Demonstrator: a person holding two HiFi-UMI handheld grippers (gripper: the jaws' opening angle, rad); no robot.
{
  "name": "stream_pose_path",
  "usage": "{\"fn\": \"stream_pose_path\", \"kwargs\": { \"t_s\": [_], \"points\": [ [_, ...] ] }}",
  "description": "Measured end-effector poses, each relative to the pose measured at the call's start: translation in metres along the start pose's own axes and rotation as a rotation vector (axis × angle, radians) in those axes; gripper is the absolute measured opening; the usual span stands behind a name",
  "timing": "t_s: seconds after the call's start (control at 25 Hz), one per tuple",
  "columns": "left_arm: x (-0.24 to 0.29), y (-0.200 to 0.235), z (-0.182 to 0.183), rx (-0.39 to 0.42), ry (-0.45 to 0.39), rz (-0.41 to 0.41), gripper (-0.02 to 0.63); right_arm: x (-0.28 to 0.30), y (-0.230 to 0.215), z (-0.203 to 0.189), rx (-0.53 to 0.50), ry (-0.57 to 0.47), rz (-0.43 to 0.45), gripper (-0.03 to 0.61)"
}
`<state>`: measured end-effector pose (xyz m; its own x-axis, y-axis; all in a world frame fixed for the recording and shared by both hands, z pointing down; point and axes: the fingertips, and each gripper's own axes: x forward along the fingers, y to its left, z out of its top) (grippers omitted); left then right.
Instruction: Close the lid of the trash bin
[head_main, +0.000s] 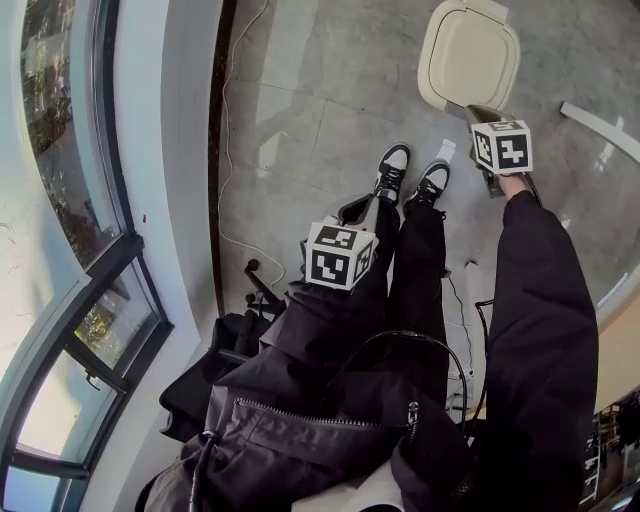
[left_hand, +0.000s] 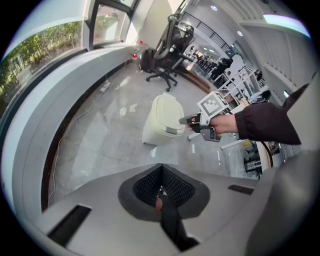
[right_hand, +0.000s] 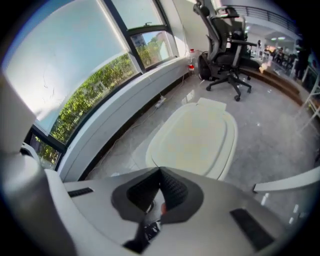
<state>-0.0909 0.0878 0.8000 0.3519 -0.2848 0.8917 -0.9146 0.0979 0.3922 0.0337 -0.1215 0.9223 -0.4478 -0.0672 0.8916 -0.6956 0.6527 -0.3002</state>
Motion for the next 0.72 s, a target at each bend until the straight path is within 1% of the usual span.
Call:
{"fn": "stream_pose_path", "kwargs": {
  "t_s": [0.2, 0.32, 0.52, 0.72],
  "points": [
    [-0.017, -0.029, 0.028, 0.059, -0.052, -0.026, -0.005, -0.084, 0.03, 0.007, 0.086, -0.174, -0.015, 0.006],
    [-0.038, -0.058, 0.058, 0.121, -0.105, -0.035, -0.005, -0.143, 0.044, 0.016, 0.127, -0.257, -0.037, 0.005],
    [-0.079, -0.11, 0.127, 0.235, -0.233, -0.079, -0.005, -0.242, 0.058, 0.059, 0.121, -0.416, -0.111, 0.005],
    [-0.147, -0.167, 0.175, 0.292, -0.36, -0.098, -0.005, -0.353, 0.081, 0.09, 0.095, -0.545, -0.175, 0.005]
  ]
}}
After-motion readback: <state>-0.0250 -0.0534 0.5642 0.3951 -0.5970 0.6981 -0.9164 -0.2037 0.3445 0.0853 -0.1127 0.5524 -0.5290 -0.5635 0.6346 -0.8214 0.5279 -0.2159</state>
